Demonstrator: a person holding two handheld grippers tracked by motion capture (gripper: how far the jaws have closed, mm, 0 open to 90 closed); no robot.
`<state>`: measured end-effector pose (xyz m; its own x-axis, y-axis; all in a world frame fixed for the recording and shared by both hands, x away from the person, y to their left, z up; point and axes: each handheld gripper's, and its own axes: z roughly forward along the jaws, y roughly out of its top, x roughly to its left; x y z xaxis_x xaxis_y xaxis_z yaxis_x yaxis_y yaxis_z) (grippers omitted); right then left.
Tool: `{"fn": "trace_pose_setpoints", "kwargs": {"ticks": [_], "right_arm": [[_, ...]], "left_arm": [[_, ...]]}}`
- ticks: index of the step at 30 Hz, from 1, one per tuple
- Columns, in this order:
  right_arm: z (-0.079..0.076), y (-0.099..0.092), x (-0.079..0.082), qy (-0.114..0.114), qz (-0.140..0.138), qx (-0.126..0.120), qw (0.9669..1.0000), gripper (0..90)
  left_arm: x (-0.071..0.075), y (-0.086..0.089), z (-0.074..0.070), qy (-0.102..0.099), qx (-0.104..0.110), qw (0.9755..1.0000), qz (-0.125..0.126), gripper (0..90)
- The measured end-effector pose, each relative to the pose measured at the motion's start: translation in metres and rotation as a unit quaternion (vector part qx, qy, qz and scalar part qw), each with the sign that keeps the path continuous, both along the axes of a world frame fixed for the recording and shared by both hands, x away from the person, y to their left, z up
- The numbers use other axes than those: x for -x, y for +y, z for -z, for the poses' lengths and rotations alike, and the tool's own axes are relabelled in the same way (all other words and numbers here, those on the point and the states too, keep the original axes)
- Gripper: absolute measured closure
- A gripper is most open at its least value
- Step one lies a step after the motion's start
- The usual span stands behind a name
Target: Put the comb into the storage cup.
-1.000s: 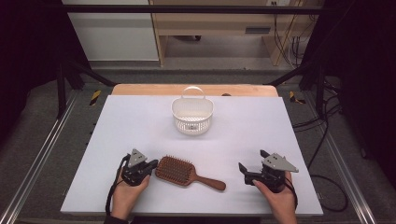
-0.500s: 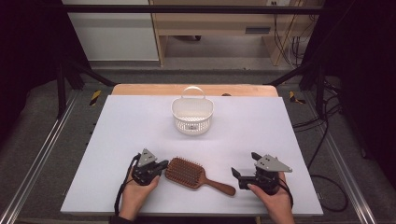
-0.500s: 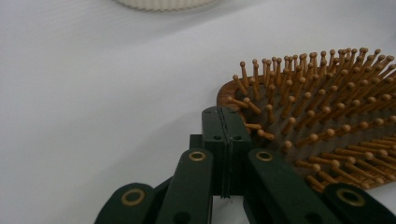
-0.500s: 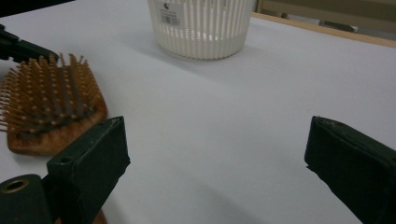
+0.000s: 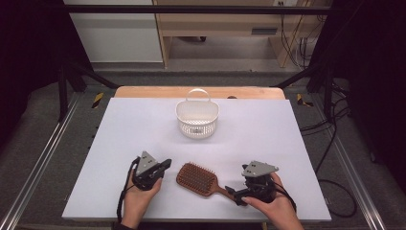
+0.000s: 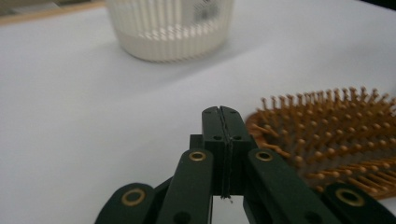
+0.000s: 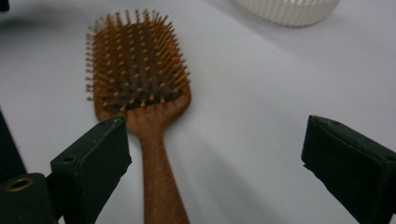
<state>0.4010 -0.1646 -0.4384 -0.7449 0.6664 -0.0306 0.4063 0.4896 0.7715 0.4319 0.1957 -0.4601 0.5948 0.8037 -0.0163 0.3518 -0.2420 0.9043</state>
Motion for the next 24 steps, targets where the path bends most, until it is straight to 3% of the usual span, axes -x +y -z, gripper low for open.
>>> {"fn": "trace_pose_setpoints", "kwargs": {"ticks": [2,3,4,6,7,8,9,11,12,13,14,17,18,21,24], "right_arm": [[0.0,0.004,0.001,0.014,-0.016,0.016,0.9996,7.7],[0.003,0.008,0.0,0.033,-0.03,0.029,0.9986,7.8],[0.003,0.008,0.0,0.033,-0.03,0.029,0.9986,7.8],[0.005,0.011,0.0,0.049,-0.038,0.04,0.9973,8.9],[0.006,0.013,-0.001,0.057,-0.042,0.048,0.9963,11.2],[0.008,0.017,-0.002,0.073,-0.048,0.059,0.9945,15.6],[0.008,0.017,-0.002,0.073,-0.048,0.059,0.9945,15.6],[0.009,0.021,-0.004,0.086,-0.057,0.073,0.992,21.6],[0.009,0.027,-0.006,0.097,-0.063,0.093,0.989,27.0],[0.009,0.028,-0.007,0.099,-0.067,0.1,0.9878,30.0],[0.009,0.028,-0.007,0.099,-0.067,0.1,0.9878,30.0],[0.01,0.035,-0.012,0.113,-0.073,0.116,0.9841,37.6],[0.012,0.04,-0.014,0.122,-0.076,0.125,0.9816,41.2],[0.014,0.046,-0.017,0.133,-0.082,0.139,0.9779,46.4],[0.014,0.051,-0.019,0.133,-0.089,0.154,0.975,51.3]], "left_arm": [[0.003,0.011,-0.003,-0.027,0.002,0.9995,-0.017,89.9],[0.006,0.021,-0.006,-0.048,0.006,0.9983,-0.032,89.9],[0.006,0.021,-0.006,-0.048,0.006,0.9983,-0.032,89.8],[0.01,0.032,-0.008,-0.069,0.014,0.9963,-0.048,89.8],[0.012,0.037,-0.01,-0.08,0.013,0.9951,-0.057,89.8],[0.016,0.046,-0.011,-0.103,0.005,0.9918,-0.076,89.8],[0.016,0.046,-0.011,-0.103,0.005,0.9918,-0.076,89.6],[0.019,0.055,-0.008,-0.121,0.022,0.9876,-0.098,87.2],[0.017,0.059,-0.006,-0.123,0.035,0.9848,-0.118,71.4],[0.017,0.059,-0.006,-0.123,0.035,0.9848,-0.118,63.3],[0.016,0.06,-0.005,-0.125,0.045,0.9833,-0.125,63.3],[0.012,0.059,-0.002,-0.132,0.051,0.9797,-0.142,36.9],[0.011,0.057,-0.001,-0.134,0.047,0.9799,-0.14,24.9],[0.01,0.055,0.0,-0.13,0.046,0.98,-0.144,14.7],[0.009,0.055,0.0,-0.126,0.049,0.9805,-0.143,12.6]]}}
